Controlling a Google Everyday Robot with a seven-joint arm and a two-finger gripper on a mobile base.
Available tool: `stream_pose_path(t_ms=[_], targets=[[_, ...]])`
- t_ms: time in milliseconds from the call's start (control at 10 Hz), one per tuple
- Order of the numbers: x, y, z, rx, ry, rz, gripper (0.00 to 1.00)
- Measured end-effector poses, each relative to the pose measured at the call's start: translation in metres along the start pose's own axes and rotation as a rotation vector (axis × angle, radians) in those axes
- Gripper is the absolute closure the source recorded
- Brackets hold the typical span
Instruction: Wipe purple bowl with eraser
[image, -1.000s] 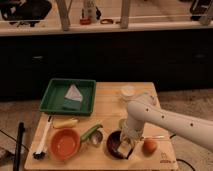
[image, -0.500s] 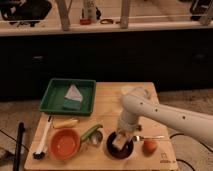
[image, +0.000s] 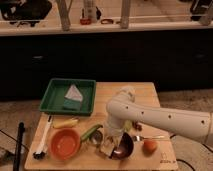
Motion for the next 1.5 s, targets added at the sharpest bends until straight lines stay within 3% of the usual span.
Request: stream_pose_path(t_ms=[300,800,1500], targets=[[0.009,0.026,-0.009,0.010,0.009,0.094,0.98],[0.026,0.027,-0.024,0.045,0.040,0.195,0.98],[0.026,0.027,-0.024,0.044,0.041,0.195,0.98]])
